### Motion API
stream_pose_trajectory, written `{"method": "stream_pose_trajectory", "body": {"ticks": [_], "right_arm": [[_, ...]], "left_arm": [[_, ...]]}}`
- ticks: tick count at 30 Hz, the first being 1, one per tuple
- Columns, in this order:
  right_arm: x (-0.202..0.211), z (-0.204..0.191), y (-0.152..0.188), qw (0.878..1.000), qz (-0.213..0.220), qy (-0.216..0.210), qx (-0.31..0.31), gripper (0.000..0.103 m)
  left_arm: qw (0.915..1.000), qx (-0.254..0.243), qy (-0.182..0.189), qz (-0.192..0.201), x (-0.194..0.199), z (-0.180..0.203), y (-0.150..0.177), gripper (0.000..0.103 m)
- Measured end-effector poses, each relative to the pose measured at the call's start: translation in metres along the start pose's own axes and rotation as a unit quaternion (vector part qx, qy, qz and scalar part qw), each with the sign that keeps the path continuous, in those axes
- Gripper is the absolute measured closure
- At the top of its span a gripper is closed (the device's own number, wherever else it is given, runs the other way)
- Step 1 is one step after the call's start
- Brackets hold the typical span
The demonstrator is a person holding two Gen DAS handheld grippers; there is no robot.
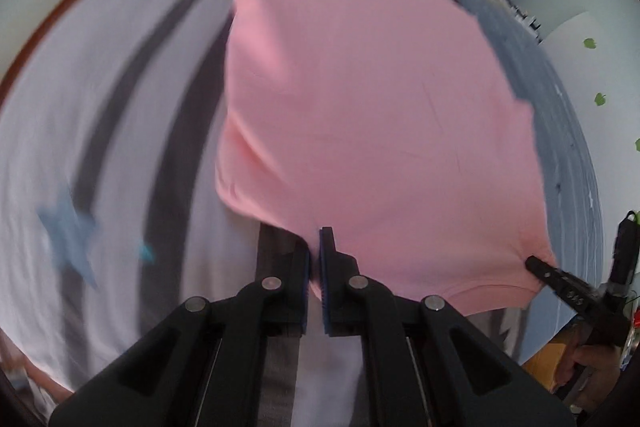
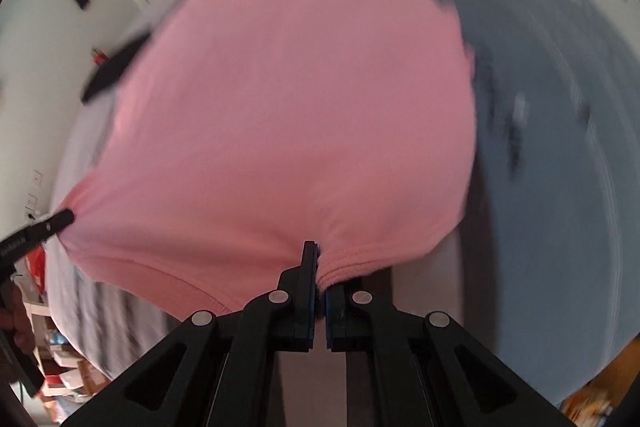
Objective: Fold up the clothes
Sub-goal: 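Lay the pink T-shirt flat on the bed and open both grippers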
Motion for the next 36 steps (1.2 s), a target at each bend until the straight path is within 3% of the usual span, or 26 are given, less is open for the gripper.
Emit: {"method": "stream_pose_trajectory", "body": {"ticks": [4, 15, 19, 21, 22, 26, 31, 34, 36], "right_arm": [[-0.029, 0.017, 0.036, 1.0, -0.023, 0.0, -0.002, 0.101], [-0.033, 0.034, 0.074, 0.999, -0.038, -0.002, 0.008, 0.101], [-0.036, 0.038, 0.078, 0.999, -0.047, 0.001, 0.006, 0.1], [-0.034, 0.04, 0.078, 0.998, -0.061, 0.003, 0.007, 0.099], [-0.031, 0.041, 0.079, 0.998, -0.066, 0.006, 0.009, 0.093], [-0.002, 0.05, 0.086, 0.997, -0.071, 0.011, 0.038, 0.093], [0.04, 0.043, 0.049, 0.998, -0.016, -0.011, 0.053, 0.093], [0.025, 0.033, 0.01, 0.999, 0.007, -0.024, 0.037, 0.093], [0.006, 0.018, -0.01, 0.999, 0.019, -0.035, 0.028, 0.093]], "left_arm": [[0.9995, 0.021, -0.007, -0.021, -0.025, -0.005, 0.038, 0.1], [0.9988, 0.027, -0.013, -0.038, -0.03, 0.009, 0.085, 0.1], [0.9986, 0.036, -0.006, -0.037, -0.018, 0.003, 0.091, 0.099], [0.9985, 0.042, -0.002, -0.037, -0.011, -0.002, 0.092, 0.09], [0.9984, 0.045, 0.0, -0.036, -0.007, -0.004, 0.093, 0.09], [0.9978, 0.056, 0.008, -0.034, 0.008, -0.012, 0.097, 0.089], [0.9936, 0.111, 0.009, 0.019, 0.005, -0.055, 0.052, 0.075], [0.9898, 0.13, 0.027, 0.05, -0.016, -0.075, 0.004, 0.066], [0.989, 0.13, 0.048, 0.052, -0.031, -0.072, -0.007, 0.063]]}}
Point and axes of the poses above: each gripper's, at about its wrist camera, not at the fingertips, and x roughly against the way its jaws point, z to its right, y to its underside, the point moved 6 cm from there along -x, roughly the way its jaws point, and after that the axes turned 15 degrees about -x, right-handed, at the moved point
